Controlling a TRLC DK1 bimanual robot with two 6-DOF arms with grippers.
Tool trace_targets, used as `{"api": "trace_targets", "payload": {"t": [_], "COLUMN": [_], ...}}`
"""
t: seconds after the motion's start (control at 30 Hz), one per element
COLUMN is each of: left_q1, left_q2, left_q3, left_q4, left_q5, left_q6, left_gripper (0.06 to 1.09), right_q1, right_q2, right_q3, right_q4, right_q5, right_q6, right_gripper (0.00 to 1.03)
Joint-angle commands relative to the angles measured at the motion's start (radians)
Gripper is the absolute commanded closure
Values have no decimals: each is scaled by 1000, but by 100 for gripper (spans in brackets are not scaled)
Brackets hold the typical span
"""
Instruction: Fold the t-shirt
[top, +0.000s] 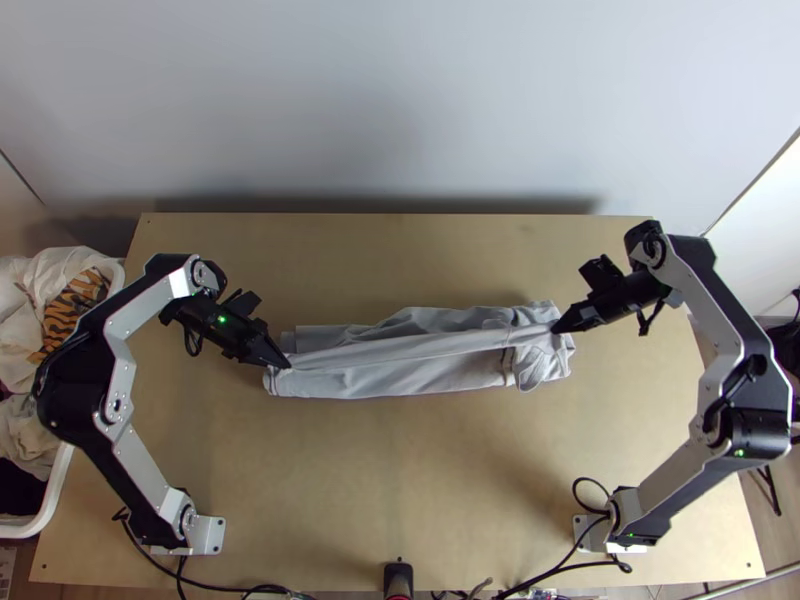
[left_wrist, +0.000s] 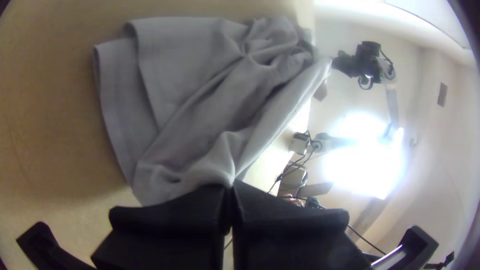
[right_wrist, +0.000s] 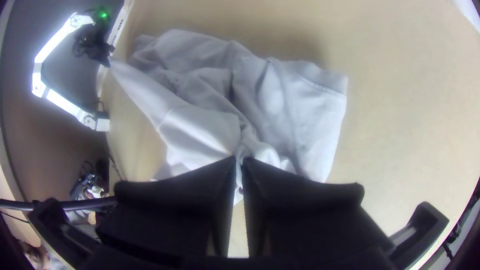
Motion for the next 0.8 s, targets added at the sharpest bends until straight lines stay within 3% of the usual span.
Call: {"api": "trace_targets", "payload": {"t": [0.0,0.2,0.37,0.4,0.43,0.5,0.53,0.63,0.67,0.7,0.73,0.77], "left_q1": [50,70,73,71,70,64,60,64,65,68,68,68], "left_q2": [104,199,309,315,320,321,314,263,237,209,176,142], "left_q3": [11,20,77,84,91,94,94,91,89,92,95,100], "left_q4": [38,89,90,90,90,90,90,87,86,77,63,52], "left_q5": [7,22,88,89,93,99,99,97,97,97,97,96], "left_q6": [-22,-71,-100,-101,-103,-108,-109,-126,-135,-137,-137,-137], "left_gripper": [105,105,102,93,71,20,10,10,10,10,10,10], "right_q1": [-2,-10,-2,1,5,10,10,15,18,19,27,28], "right_q2": [78,135,191,195,195,193,190,138,109,78,47,18], "right_q3": [16,8,-15,-23,-33,-50,-55,-75,-81,-83,-81,-76], "right_q4": [35,104,182,188,205,219,222,225,223,219,203,191], "right_q5": [0,0,0,0,0,9,9,9,9,9,9,9], "right_q6": [51,109,164,163,163,163,164,164,164,166,166,166], "right_gripper": [95,94,91,91,91,77,69,58,50,37,11,3]}}
